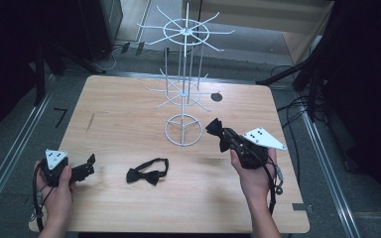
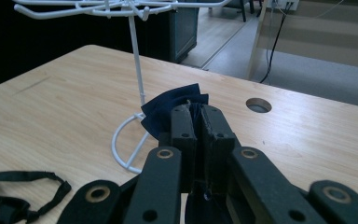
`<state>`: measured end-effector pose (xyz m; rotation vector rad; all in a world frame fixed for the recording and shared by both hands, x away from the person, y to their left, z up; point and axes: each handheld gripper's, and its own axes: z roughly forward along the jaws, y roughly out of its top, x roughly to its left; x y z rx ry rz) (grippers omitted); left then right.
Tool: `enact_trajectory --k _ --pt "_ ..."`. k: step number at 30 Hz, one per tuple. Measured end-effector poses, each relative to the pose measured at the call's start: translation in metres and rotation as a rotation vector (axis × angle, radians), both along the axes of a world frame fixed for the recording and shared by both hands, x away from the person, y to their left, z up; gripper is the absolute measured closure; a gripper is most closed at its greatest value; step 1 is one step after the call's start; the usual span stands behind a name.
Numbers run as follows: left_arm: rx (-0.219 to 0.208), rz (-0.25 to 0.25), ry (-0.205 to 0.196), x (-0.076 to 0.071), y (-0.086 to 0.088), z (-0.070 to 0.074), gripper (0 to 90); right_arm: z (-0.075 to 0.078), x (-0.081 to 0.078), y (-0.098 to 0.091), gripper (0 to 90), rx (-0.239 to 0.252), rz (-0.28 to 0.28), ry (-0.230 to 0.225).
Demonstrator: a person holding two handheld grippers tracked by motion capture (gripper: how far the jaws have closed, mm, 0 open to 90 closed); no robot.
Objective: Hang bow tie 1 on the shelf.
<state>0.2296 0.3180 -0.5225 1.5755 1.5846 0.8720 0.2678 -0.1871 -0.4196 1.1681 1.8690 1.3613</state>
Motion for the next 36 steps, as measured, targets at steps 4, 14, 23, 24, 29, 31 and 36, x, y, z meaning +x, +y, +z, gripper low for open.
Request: enact_trajectory --k 4,14,23,24,29,31,36 --pt "0.002 -0.002 -0.001 0.000 0.000 0.000 0.0 0.002 0.006 0.004 86.2 0.016 -0.023 0.013" --pt "-0.001 -0.003 0.001 0.000 0.000 0.000 0.0 0.009 0.014 0.014 86.1 0.047 -0.042 0.016" --pt "0.001 -0.004 0.002 0.000 0.000 0.000 0.0 0.017 0.019 0.019 86.1 0.063 -0.060 -0.001" --pt "0.000 -0.004 0.003 0.000 0.000 0.000 0.0 0.020 0.021 0.020 86.1 0.067 -0.066 -0.004" --pt "-0.001 -0.005 0.000 0.000 0.000 0.000 0.0 0.024 0.025 0.023 86.1 0.075 -0.077 -0.008" --pt "-0.002 -0.003 0.000 0.001 0.001 0.000 0.0 0.025 0.026 0.024 86.1 0.080 -0.079 -0.007" --pt "-0.001 -0.006 0.000 0.001 0.001 0.000 0.0 0.027 0.028 0.026 86.1 0.096 -0.092 -0.007"
